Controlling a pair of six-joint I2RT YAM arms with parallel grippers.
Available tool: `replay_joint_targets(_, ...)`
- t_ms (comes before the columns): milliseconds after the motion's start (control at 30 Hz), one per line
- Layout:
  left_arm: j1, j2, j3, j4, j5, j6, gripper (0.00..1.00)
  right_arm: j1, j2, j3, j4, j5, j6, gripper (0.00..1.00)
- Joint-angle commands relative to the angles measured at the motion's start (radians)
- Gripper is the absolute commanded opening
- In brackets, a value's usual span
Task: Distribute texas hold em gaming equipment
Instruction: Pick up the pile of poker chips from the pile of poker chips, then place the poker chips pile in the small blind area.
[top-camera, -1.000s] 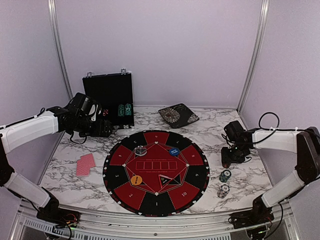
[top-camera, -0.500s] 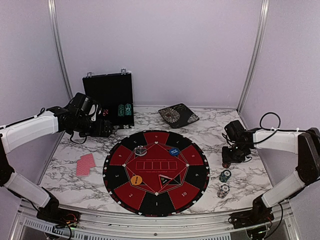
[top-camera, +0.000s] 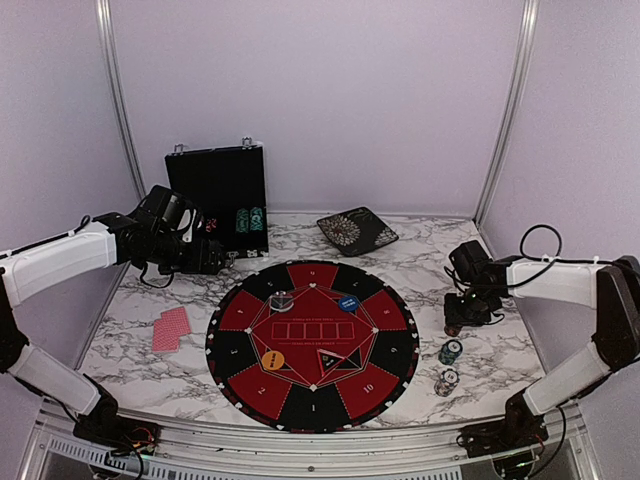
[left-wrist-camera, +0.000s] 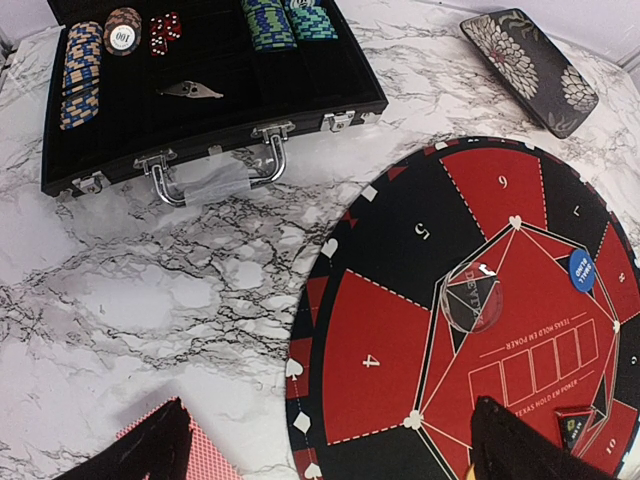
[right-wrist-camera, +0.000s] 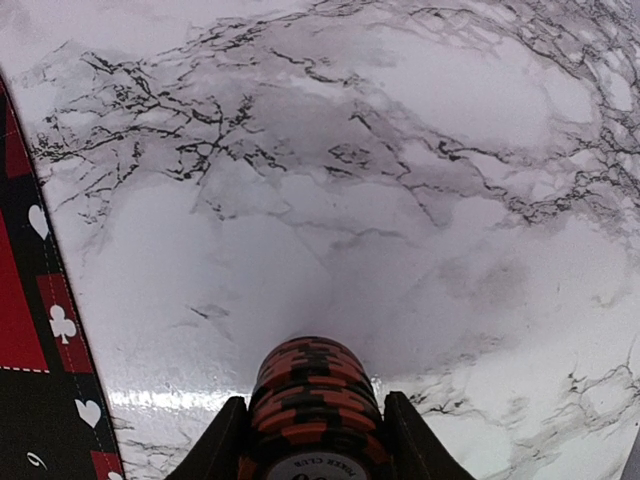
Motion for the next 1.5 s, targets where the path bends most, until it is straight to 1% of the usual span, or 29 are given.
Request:
replay_joint_targets(0, 0.003, 0.005, -0.011, 0.015, 0.006, -0.001, 0.99, -0.009, -0.030, 0.029, -0.009, 0.000, 0.003, 0.30)
replay_joint_targets(633, 0.003, -0.001, -0.012, 0.015, 0.004, 0.000, 0.99, -0.009, -0.030, 0.080, -0.036, -0.010, -0.011, 0.28)
replay_joint_targets(867, 0.004, -0.003, -0.013, 0.016, 0.003, -0.001, 0.99, 0.013, -0.008, 0.137, -0.052, -0.026, -0.018, 0.27)
replay_joint_targets(1033, 0.005, -0.007, -0.013, 0.016, 0.006, -0.003, 0.99, 0.055, 0.045, 0.214, -0.066, -0.018, -0.021, 0.27)
replay_joint_targets(1467, 0.007, -0.011, -0.016, 0.016, 0.012, 0.000, 0.99, 0.194, 0.258, 0.407, -0.059, -0.016, -0.022, 0.26)
